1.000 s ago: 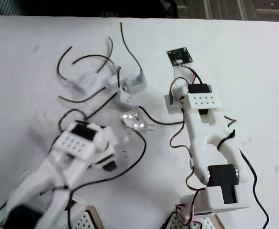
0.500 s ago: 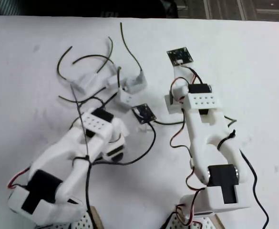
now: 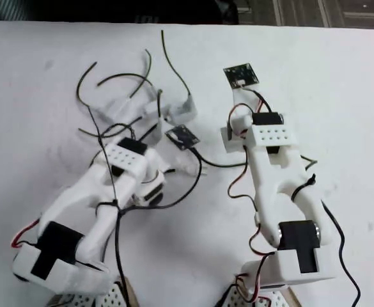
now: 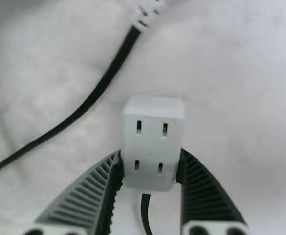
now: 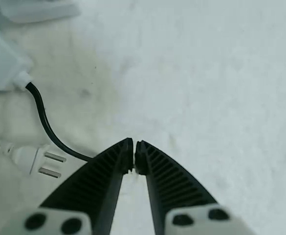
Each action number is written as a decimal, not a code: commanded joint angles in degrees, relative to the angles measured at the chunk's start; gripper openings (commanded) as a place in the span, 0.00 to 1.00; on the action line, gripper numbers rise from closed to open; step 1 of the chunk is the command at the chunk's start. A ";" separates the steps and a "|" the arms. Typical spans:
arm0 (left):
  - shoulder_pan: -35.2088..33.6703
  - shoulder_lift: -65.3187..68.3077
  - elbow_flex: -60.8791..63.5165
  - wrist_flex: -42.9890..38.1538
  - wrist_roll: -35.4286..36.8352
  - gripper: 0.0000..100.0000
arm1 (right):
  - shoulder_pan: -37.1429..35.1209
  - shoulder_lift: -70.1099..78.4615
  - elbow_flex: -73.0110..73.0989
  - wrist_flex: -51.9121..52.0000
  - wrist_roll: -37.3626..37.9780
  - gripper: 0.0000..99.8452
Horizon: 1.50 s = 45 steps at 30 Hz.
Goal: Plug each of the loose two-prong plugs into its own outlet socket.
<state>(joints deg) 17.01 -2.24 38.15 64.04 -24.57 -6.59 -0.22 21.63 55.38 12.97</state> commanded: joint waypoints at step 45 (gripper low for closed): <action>-3.74 -11.56 -2.37 4.84 5.01 0.25 | -0.13 -0.40 -0.53 -0.04 0.44 0.02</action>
<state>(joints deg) 13.67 -11.03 36.22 68.09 -18.77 -6.59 -0.22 21.63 55.38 12.97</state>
